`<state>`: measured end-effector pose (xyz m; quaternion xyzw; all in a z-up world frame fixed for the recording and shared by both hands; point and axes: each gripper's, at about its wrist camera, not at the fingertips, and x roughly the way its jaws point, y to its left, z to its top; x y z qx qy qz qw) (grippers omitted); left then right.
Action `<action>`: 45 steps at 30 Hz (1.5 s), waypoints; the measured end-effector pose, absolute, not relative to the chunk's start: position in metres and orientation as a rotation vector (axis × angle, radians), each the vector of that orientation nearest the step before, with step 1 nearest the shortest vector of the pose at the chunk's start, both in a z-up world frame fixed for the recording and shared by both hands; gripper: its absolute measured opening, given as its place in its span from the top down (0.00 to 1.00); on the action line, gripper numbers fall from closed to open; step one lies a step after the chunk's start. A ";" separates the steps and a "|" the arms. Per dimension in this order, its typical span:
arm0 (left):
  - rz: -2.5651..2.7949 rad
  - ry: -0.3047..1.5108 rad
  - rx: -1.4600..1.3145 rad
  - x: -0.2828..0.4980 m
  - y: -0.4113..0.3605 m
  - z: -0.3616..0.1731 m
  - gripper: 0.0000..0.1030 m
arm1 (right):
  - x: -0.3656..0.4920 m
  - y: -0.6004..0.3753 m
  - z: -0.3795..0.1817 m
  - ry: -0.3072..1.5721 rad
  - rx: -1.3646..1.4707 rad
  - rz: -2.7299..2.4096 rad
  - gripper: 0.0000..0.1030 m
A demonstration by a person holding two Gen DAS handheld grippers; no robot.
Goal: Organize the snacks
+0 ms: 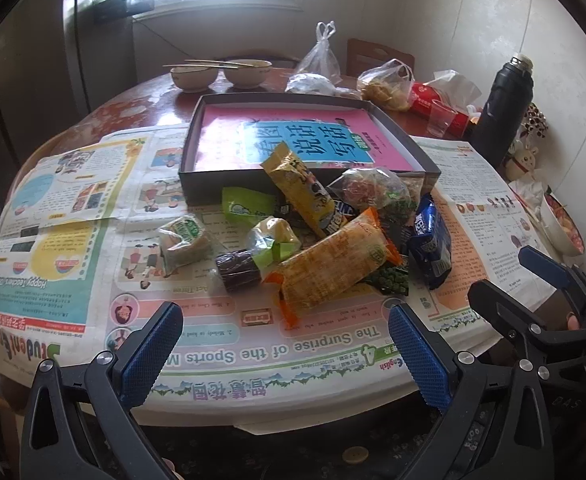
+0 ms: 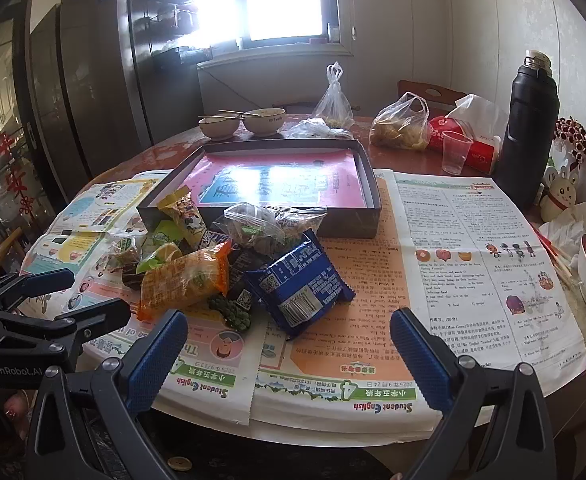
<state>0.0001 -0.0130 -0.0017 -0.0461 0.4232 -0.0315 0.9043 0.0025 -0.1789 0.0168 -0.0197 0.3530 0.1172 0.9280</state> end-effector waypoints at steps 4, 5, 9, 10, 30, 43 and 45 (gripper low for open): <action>-0.094 0.883 -0.071 0.005 -0.018 -0.004 0.01 | 0.006 -0.182 0.015 0.731 -0.037 0.234 0.01; -0.110 0.886 -0.066 0.007 -0.020 -0.005 0.01 | 0.007 -0.184 0.014 0.735 -0.033 0.235 0.01; -0.141 0.879 -0.026 0.011 -0.025 -0.005 0.01 | 0.016 -0.194 0.011 0.751 -0.020 0.229 0.01; -0.148 0.875 -0.009 0.013 -0.028 -0.006 0.01 | 0.018 -0.197 0.011 0.753 -0.019 0.227 0.01; -0.311 0.899 0.258 0.052 -0.057 -0.020 0.26 | 0.069 -0.192 -0.025 0.823 -0.214 0.351 0.01; -0.369 0.914 0.274 0.062 -0.060 -0.027 0.34 | 0.095 -0.184 -0.040 0.875 -0.246 0.385 0.28; -0.371 0.907 0.302 0.061 -0.063 -0.029 0.34 | 0.095 -0.185 -0.041 0.878 -0.229 0.397 0.35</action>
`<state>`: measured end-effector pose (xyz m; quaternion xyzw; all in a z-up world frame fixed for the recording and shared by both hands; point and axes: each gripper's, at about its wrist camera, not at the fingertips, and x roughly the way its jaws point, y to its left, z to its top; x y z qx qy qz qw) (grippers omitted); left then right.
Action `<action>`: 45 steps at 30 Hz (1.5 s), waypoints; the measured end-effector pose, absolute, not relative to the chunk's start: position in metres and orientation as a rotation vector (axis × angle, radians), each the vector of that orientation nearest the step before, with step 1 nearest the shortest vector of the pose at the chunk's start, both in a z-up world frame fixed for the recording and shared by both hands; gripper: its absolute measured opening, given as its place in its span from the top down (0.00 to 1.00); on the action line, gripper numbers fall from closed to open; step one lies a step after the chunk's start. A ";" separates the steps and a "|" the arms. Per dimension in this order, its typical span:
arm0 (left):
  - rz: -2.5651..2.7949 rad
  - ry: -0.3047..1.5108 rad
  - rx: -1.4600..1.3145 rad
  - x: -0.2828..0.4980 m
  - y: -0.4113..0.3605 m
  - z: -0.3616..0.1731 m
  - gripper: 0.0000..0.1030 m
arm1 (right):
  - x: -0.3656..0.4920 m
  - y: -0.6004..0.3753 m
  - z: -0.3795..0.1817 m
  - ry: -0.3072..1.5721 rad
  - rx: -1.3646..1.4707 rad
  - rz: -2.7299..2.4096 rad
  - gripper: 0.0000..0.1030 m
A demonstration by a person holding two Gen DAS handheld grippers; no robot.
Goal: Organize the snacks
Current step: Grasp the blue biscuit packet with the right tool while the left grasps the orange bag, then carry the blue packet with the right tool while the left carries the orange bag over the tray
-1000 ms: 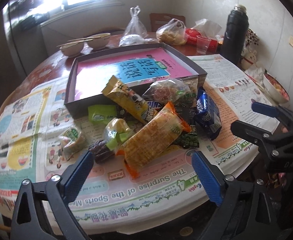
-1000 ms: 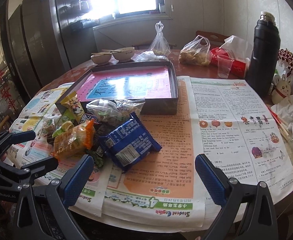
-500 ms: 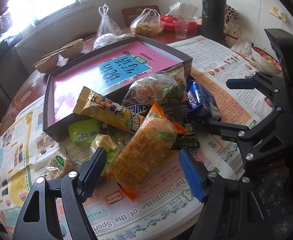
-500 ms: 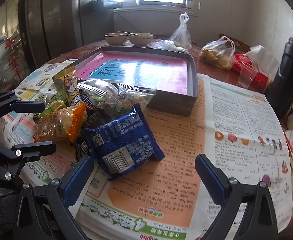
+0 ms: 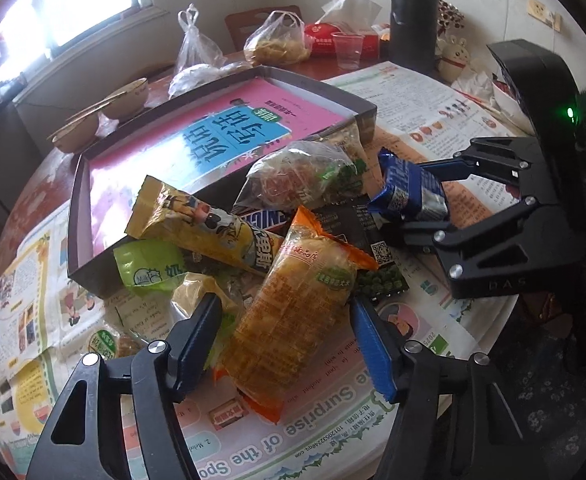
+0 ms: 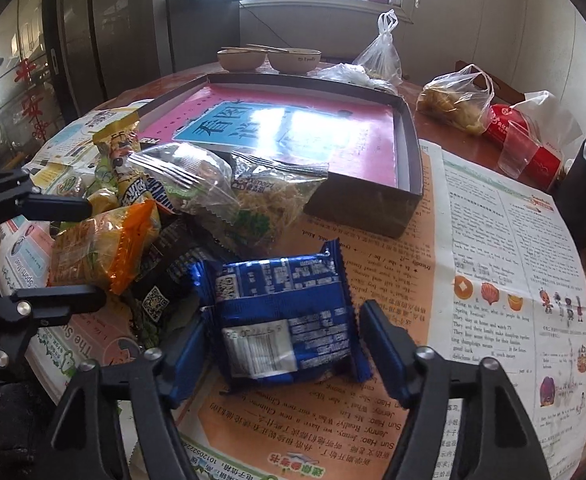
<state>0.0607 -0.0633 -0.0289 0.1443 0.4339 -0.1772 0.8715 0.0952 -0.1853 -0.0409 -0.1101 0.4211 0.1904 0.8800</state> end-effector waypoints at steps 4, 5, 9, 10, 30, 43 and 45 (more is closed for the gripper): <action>-0.365 0.905 0.332 0.062 -0.068 -0.029 0.35 | 0.096 -0.191 -0.041 0.875 -0.209 0.383 0.40; -0.353 0.905 0.338 0.062 -0.069 -0.029 0.40 | 0.096 -0.193 -0.042 0.874 -0.205 0.374 0.41; -0.359 0.915 0.340 0.060 -0.071 -0.028 0.59 | 0.097 -0.202 -0.040 0.869 -0.160 0.358 0.43; -0.372 0.921 0.326 0.060 -0.071 -0.029 0.59 | 0.097 -0.205 -0.040 0.870 -0.146 0.358 0.43; -0.390 0.861 -0.017 0.062 -0.016 0.016 0.64 | 0.099 -0.216 -0.004 0.794 -0.032 0.343 0.45; -0.312 0.808 -0.160 0.080 0.029 0.038 0.64 | 0.110 -0.198 0.015 0.750 -0.011 0.368 0.45; -0.304 0.801 -0.182 0.086 0.035 0.040 0.64 | 0.112 -0.195 0.018 0.744 -0.009 0.374 0.45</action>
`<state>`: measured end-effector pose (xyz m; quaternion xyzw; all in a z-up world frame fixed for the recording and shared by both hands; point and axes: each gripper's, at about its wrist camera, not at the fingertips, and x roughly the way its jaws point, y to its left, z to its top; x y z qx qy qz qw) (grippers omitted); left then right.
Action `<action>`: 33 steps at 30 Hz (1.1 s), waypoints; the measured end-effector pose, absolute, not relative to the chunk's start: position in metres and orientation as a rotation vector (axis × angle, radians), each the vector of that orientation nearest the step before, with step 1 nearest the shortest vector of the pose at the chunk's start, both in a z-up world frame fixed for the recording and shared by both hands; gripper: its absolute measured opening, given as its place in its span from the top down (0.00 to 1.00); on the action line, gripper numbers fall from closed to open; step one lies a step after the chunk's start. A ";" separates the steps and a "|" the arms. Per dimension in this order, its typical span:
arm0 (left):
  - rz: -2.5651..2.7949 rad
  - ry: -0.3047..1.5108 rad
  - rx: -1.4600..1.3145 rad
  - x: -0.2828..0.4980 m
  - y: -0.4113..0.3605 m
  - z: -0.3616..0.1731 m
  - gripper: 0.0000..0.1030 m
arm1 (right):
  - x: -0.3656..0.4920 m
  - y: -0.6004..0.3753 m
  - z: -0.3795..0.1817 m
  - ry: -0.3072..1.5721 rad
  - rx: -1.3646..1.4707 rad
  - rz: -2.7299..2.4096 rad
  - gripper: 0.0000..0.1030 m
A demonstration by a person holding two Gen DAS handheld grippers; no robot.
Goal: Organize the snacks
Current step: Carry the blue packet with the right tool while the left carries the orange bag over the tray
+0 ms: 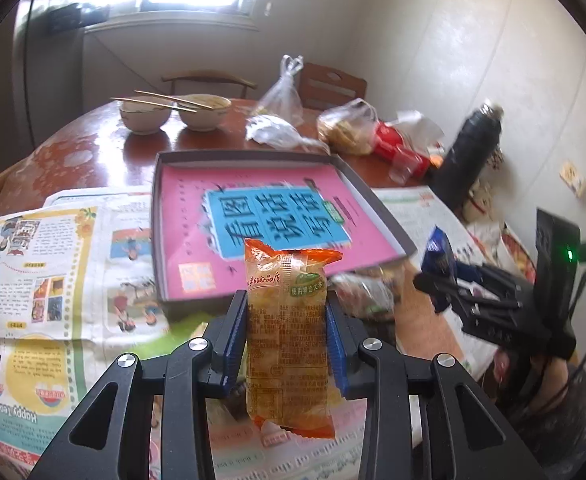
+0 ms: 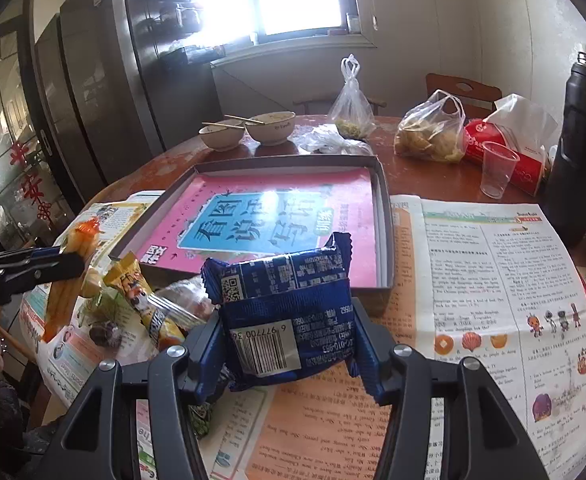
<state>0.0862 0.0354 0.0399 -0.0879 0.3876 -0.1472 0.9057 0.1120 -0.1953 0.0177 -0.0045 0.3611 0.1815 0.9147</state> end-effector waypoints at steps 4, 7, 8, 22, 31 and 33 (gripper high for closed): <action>-0.281 0.787 -0.207 0.100 0.045 0.046 0.64 | 0.117 -0.192 0.022 0.733 -0.003 0.377 0.45; -0.268 0.777 -0.218 0.108 0.050 0.050 0.64 | 0.122 -0.191 0.023 0.733 0.006 0.378 0.45; -0.263 0.776 -0.220 0.111 0.051 0.051 0.64 | 0.124 -0.191 0.023 0.733 0.008 0.378 0.45; -0.188 0.778 -0.219 0.159 0.063 0.046 0.64 | 0.149 -0.187 0.022 0.742 0.033 0.366 0.45; -0.177 0.843 -0.238 0.182 0.063 0.023 0.64 | 0.163 -0.189 0.019 0.750 0.041 0.350 0.45; -0.171 0.849 -0.234 0.185 0.062 0.019 0.64 | 0.168 -0.190 0.019 0.755 0.050 0.348 0.45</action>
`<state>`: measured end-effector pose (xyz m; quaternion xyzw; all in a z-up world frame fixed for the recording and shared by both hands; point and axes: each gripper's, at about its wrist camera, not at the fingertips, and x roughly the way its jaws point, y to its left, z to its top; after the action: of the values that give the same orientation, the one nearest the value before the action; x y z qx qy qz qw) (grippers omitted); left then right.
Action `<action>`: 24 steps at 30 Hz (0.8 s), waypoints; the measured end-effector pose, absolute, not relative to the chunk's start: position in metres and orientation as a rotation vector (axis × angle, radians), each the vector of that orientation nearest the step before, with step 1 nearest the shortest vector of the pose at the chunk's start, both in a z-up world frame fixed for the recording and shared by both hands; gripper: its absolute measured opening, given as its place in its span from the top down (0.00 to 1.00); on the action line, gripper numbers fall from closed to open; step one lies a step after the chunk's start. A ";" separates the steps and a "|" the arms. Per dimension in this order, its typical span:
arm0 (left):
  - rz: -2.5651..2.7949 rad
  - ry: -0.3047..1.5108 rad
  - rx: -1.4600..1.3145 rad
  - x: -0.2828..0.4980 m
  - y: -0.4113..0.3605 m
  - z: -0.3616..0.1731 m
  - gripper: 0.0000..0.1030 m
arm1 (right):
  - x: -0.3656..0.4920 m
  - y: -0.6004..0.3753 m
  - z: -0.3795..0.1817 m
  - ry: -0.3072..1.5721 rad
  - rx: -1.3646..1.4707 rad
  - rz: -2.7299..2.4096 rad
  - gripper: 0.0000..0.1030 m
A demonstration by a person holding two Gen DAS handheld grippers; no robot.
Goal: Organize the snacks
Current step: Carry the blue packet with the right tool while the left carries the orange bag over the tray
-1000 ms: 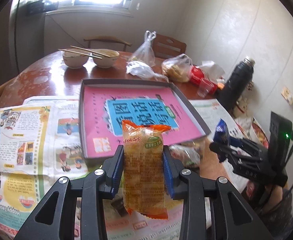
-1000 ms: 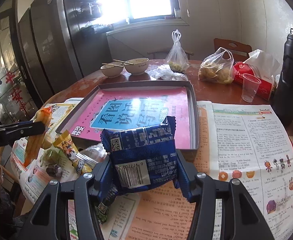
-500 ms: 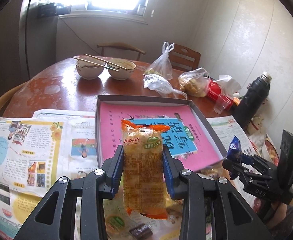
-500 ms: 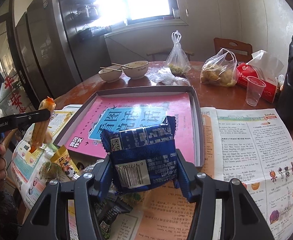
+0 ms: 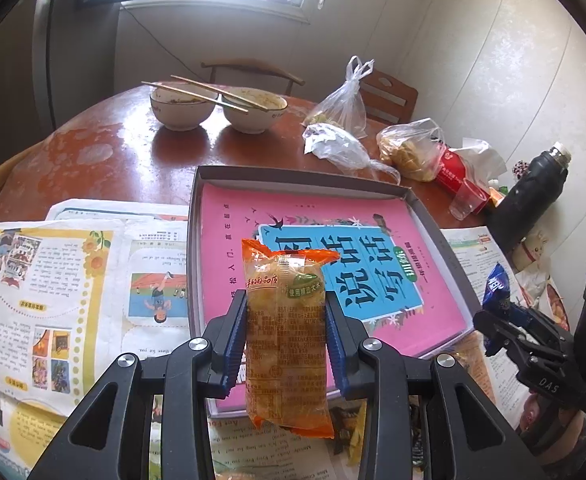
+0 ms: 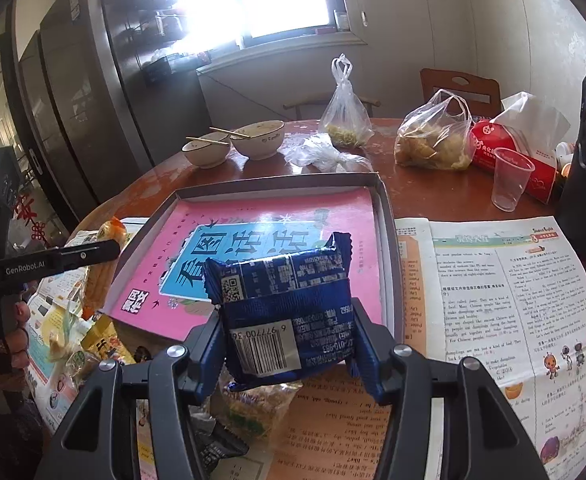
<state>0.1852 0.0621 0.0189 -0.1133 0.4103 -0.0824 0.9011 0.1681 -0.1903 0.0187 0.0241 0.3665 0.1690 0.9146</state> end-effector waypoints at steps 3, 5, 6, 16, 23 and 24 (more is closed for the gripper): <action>-0.154 0.859 -0.232 0.192 0.061 0.012 0.64 | 0.174 -0.191 0.019 0.752 0.054 0.342 0.45; -0.142 0.862 -0.230 0.196 0.060 0.008 0.64 | 0.179 -0.191 0.018 0.756 0.058 0.339 0.45; -0.135 0.861 -0.228 0.198 0.059 0.007 0.64 | 0.182 -0.190 0.018 0.759 0.058 0.337 0.45; -0.085 0.868 -0.218 0.218 0.055 -0.004 0.64 | 0.201 -0.184 0.006 0.797 0.064 0.336 0.45; -0.071 0.890 -0.190 0.223 0.049 -0.011 0.64 | 0.212 -0.178 -0.004 0.829 0.060 0.331 0.45; -0.070 0.890 -0.183 0.223 0.048 -0.012 0.64 | 0.213 -0.177 -0.005 0.833 0.061 0.329 0.45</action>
<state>0.2227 0.0478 -0.0118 -0.0884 0.4297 -0.0338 0.8980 0.2135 -0.1772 -0.0054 0.0295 0.4026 0.1590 0.9010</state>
